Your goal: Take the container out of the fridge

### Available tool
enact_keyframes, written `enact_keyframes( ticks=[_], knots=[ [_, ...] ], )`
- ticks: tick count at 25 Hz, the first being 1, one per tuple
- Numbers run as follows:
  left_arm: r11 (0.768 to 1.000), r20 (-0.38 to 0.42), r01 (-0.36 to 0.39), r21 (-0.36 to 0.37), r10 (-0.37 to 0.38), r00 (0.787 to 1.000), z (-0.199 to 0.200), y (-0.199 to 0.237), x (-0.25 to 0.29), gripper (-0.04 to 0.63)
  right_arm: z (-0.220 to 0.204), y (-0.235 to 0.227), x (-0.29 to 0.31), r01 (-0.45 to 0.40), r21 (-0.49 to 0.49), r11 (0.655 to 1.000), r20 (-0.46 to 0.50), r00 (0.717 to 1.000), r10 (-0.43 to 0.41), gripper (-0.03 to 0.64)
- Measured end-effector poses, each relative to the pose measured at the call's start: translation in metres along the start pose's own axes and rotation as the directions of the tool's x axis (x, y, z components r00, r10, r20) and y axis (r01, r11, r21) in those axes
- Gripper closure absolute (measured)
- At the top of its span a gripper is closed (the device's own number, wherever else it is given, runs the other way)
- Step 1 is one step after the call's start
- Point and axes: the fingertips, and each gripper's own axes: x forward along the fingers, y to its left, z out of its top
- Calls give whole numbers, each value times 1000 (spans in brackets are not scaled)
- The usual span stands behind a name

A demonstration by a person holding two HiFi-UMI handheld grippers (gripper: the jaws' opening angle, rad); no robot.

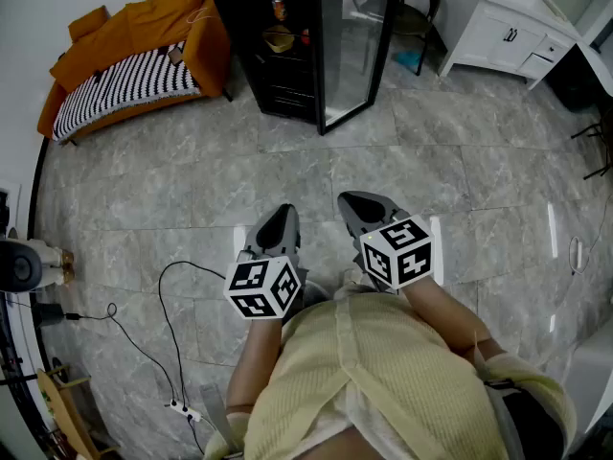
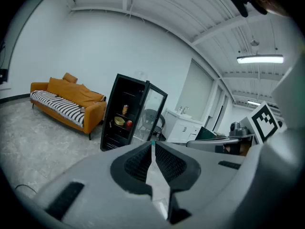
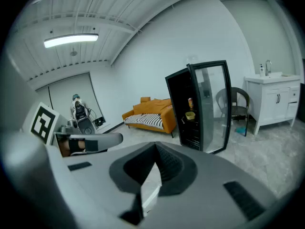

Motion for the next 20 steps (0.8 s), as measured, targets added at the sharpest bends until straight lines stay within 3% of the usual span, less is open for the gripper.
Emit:
enact_keyframes(
  ticks=[7, 20],
  knots=[
    [1000, -1, -6, -6, 6, 1000, -3, -7, 14, 554, -2, -15, 1, -9, -5, 1000, -13, 1000, 9, 589],
    [997, -23, -75, 12, 75, 997, -16, -18, 21, 554, 3, -26, 2, -133, 10, 991, 27, 991, 133, 589]
  ],
)
